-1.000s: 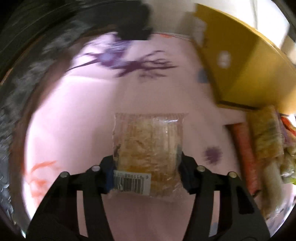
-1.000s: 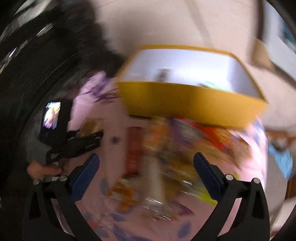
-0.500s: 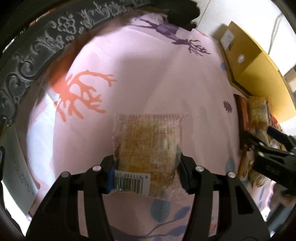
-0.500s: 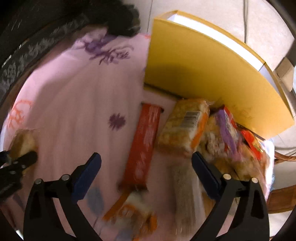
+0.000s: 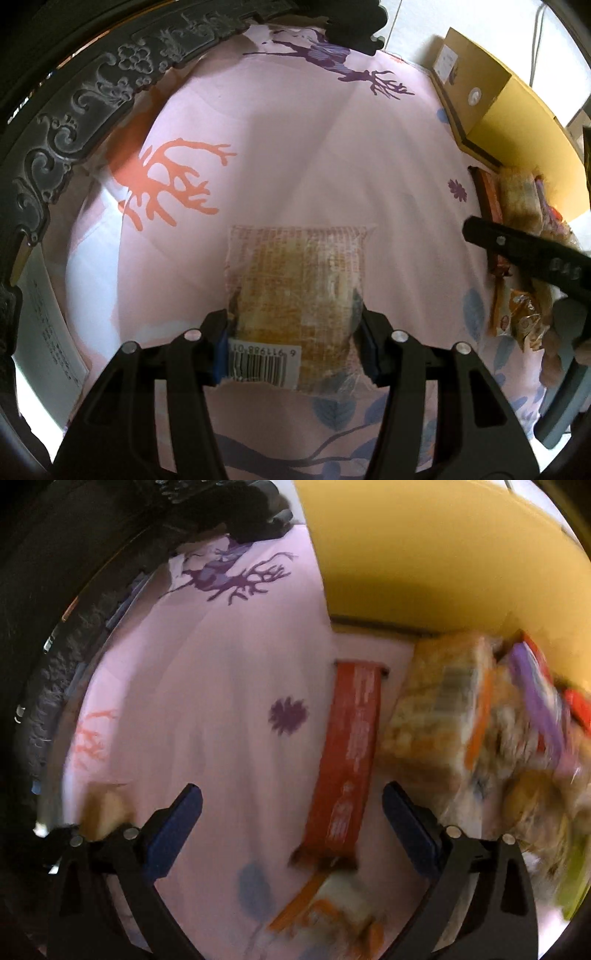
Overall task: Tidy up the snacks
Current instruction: 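Grasp the round bread pack with the left gripper while the right grasps the red bar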
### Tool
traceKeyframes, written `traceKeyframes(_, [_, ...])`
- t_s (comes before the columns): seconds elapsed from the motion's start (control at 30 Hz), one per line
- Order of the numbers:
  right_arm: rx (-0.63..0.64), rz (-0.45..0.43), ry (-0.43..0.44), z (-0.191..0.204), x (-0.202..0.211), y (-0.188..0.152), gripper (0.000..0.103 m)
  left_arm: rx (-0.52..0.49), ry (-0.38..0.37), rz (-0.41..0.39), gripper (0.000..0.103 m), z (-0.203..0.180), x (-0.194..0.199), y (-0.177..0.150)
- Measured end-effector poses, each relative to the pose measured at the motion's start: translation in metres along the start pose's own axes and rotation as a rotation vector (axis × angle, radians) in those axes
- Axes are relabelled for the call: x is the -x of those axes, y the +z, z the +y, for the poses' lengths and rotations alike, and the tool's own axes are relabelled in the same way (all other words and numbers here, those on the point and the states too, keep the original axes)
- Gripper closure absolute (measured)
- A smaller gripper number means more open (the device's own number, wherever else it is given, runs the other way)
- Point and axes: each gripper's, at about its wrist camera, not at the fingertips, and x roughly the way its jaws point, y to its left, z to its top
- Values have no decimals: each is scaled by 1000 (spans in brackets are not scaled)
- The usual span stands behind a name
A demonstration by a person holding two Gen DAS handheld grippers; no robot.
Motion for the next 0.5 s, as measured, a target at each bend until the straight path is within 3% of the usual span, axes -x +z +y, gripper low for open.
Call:
traceKeyframes(0.03, [-10, -8, -37, 1, 0, 0, 12, 2, 2, -1, 48, 0, 0, 1])
traceKeyframes(0.1, [-6, -30, -138, 2, 5, -3, 47, 9, 4, -1, 48, 1, 0, 1])
traceKeyframes(0.13, [-7, -43, -153, -2, 6, -5, 57, 10, 6, 1, 48, 1, 0, 1])
traceKeyframes(0.17, [-11, -57, -144, -10, 9, -6, 73, 10, 8, 2, 48, 0, 0, 2])
traceKeyframes(0.2, [-12, -54, -115, -17, 8, -6, 79, 8, 9, 1, 48, 0, 0, 2])
traceKeyframes(0.37, [30, -18, -57, -22, 9, -1, 79, 1, 16, 3, 48, -3, -2, 4])
traceKeyframes(0.4, [2, -13, -15, -23, 11, 0, 79, 1, 13, 4, 48, -3, -2, 3])
traceKeyframes(0.5, [9, -42, 9, -22, 35, -9, 79, 31, -11, 14, 48, 0, 3, 4])
